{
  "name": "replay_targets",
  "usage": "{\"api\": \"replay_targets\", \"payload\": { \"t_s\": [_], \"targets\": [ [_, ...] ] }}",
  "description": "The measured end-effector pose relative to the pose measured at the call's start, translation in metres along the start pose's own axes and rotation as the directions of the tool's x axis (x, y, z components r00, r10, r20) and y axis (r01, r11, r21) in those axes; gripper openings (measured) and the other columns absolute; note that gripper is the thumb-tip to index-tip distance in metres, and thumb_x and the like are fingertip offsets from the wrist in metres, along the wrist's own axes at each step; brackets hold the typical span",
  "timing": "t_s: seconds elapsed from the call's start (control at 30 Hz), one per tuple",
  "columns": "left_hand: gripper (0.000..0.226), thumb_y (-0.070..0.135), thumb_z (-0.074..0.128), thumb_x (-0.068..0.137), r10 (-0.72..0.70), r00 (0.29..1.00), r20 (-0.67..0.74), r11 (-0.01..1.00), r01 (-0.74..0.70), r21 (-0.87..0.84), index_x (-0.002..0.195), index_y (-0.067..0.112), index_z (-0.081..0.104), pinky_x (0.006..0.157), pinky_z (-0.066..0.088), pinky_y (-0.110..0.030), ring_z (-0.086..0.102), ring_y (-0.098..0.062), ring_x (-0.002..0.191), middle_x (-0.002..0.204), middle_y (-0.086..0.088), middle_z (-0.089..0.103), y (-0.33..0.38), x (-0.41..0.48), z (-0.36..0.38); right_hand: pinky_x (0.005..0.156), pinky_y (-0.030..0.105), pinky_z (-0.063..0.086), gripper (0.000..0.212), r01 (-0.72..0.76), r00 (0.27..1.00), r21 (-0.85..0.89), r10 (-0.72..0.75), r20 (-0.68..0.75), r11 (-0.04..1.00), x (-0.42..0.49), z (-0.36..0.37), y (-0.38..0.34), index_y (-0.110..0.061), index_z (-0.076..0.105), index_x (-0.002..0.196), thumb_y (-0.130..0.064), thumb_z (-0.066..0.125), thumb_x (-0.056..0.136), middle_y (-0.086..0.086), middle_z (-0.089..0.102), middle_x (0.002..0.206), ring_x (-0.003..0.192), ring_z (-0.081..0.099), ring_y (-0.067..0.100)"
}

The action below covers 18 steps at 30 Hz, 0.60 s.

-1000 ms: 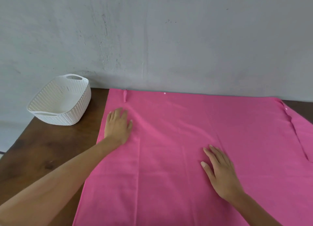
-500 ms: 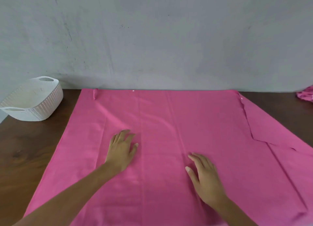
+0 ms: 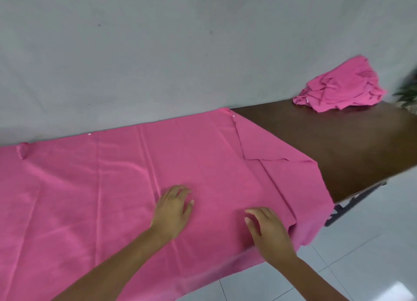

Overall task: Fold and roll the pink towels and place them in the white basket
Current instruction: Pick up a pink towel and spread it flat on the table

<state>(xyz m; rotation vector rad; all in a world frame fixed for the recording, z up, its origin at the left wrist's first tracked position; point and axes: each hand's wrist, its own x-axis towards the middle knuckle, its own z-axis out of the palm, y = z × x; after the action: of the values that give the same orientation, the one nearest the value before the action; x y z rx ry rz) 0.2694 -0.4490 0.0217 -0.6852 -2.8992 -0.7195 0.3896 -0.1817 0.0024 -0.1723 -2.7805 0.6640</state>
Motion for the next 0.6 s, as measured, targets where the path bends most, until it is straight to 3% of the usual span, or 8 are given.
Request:
{"api": "replay_targets", "payload": {
  "t_s": [0.13,0.3,0.4,0.5,0.6],
  "targets": [
    [0.051,0.044,0.033,0.094,0.081,0.996,0.04,0.997,-0.081,-0.022,0.115,0.016,0.07,0.101,0.049,-0.04,0.062,-0.025,0.112,0.118,-0.001,0.068,0.047,0.015,0.021,0.09,0.038,0.052,0.014,-0.051,0.996,-0.015,0.049,-0.076,0.999,-0.007,-0.023,0.039,-0.02,0.071,0.109,-0.018,0.067,0.096,-0.007,0.068,0.106,0.1,0.059,0.016],
    [0.046,0.041,0.036,0.094,0.172,0.981,0.084,0.985,-0.171,-0.026,0.112,0.017,0.07,0.096,0.051,-0.039,0.061,-0.025,0.107,0.114,0.001,0.067,0.089,0.034,0.045,0.089,0.033,0.052,0.027,-0.171,0.977,0.008,0.171,-0.127,0.985,-0.009,-0.047,0.075,-0.022,0.069,0.113,-0.036,0.049,0.101,-0.008,0.067,0.111,0.103,0.057,0.012],
    [0.044,0.04,0.038,0.097,0.248,0.962,0.118,0.969,-0.244,-0.046,0.12,0.016,0.067,0.101,0.049,-0.04,0.057,-0.023,0.115,0.123,0.001,0.062,0.11,0.049,0.063,0.091,0.038,0.052,0.03,-0.251,0.96,-0.037,0.244,-0.136,0.967,-0.007,-0.054,0.09,-0.022,0.065,0.12,-0.038,0.049,0.101,-0.006,0.065,0.119,0.109,0.058,0.018],
    [0.045,0.038,0.049,0.1,0.266,0.946,0.188,0.964,-0.265,-0.031,0.139,0.016,0.056,0.115,0.037,-0.041,0.044,-0.026,0.134,0.146,-0.004,0.048,0.129,0.063,0.082,0.1,0.044,0.048,0.06,-0.386,0.919,-0.117,0.371,-0.134,0.915,-0.004,-0.058,0.098,-0.015,0.057,0.133,-0.058,0.035,0.099,0.005,0.058,0.137,0.123,0.053,0.026],
    [0.057,0.045,0.045,0.102,0.246,0.939,0.239,0.969,-0.247,-0.027,0.15,0.014,0.043,0.123,0.024,-0.042,0.029,-0.029,0.147,0.159,-0.009,0.032,0.145,0.069,0.098,0.113,0.048,0.039,0.106,-0.489,0.872,-0.127,0.48,-0.097,0.863,-0.002,-0.06,0.1,-0.012,0.043,0.148,-0.084,0.0,0.084,0.007,0.043,0.154,0.14,0.041,0.028]
  ]
}}
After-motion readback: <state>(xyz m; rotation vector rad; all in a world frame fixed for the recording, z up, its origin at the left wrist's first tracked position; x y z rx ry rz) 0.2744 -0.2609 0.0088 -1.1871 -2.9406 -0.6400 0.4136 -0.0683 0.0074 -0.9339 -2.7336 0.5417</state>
